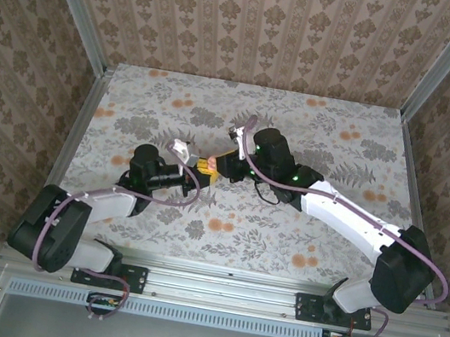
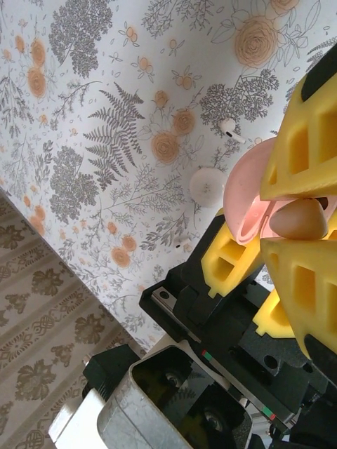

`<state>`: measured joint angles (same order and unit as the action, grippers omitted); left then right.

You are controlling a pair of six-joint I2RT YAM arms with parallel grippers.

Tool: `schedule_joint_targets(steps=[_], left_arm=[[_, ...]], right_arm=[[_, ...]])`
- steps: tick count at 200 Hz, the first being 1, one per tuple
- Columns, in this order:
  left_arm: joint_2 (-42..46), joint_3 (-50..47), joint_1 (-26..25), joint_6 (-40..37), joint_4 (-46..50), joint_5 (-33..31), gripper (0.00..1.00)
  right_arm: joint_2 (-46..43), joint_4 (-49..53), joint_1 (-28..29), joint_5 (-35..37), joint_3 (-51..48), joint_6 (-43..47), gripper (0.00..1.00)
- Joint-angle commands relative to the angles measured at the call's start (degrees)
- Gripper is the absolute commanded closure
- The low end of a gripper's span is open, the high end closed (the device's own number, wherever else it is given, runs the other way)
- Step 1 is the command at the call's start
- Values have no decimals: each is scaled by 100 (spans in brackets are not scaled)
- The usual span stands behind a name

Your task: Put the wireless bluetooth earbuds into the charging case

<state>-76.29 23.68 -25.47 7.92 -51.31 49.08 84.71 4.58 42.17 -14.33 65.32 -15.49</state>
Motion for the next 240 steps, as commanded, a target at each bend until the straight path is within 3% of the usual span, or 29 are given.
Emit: schedule_joint_targets(steps=[1, 90, 156, 240], left_arm=[[180, 154, -26, -288, 207, 67, 85], [475, 205, -25, -454, 531, 59, 85], [519, 303, -25, -520, 718, 70, 85], [668, 143, -24, -818, 822, -191, 85]], right_arm=[[43, 215, 36, 115, 139, 126, 79], [319, 380, 107, 78, 335, 151, 79], [240, 237, 121, 141, 345, 116, 68], [-922, 635, 113, 301, 175, -598, 56]])
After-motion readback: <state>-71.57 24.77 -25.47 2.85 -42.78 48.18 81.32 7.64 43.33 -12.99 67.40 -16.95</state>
